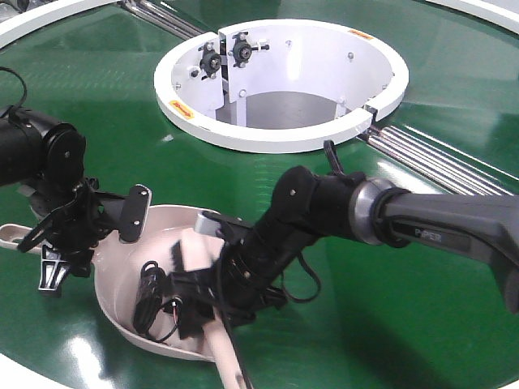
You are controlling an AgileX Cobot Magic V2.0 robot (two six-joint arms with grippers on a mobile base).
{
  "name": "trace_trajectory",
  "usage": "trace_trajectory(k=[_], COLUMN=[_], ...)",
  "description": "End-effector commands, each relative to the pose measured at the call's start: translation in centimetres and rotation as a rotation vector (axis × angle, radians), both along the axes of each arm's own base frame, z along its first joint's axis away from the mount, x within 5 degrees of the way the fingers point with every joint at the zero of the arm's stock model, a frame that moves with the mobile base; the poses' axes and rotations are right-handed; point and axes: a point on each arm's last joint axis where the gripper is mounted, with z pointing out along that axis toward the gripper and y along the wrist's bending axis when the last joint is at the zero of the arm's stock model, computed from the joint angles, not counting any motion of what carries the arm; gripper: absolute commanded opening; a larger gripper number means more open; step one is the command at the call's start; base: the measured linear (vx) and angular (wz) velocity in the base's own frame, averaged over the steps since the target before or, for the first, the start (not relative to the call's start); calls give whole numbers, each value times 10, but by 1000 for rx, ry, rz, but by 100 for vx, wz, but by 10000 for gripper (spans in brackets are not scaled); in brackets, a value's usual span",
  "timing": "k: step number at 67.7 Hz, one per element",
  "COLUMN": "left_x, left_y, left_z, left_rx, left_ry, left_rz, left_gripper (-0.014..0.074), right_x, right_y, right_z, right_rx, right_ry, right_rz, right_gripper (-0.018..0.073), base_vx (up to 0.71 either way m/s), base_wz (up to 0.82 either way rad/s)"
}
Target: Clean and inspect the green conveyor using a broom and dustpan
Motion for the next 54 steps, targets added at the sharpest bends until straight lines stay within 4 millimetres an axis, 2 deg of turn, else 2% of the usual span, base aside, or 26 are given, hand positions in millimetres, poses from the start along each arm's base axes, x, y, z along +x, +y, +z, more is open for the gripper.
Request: trace_trajectory(k=[1, 25, 30, 41, 54], left_x=[1, 1, 1, 1, 1], left_y=[-3, -3, -3, -2, -2], left_z=[21, 21, 21, 21, 21], left_rx=[-33, -33, -33, -32, -32], left_ry=[-80, -80, -80, -80, -80], left_rz=[12, 12, 12, 12, 12], left_gripper=[-8, -8, -8, -8, -8], right_x=[8, 30, 33, 42, 48], right_y=[10, 17, 9, -22, -68], right_z=[44, 82, 87, 99, 134], right_rx=[144, 200, 168, 37, -68], right_ry=[-86, -267, -298, -364, -484], right_rz=[-3, -54, -71, -107, -165], right_gripper=[-2, -2, -2, -2, -2], base_vx=[0, 0, 0, 0, 0], base_wz=[0, 0, 0, 0, 0])
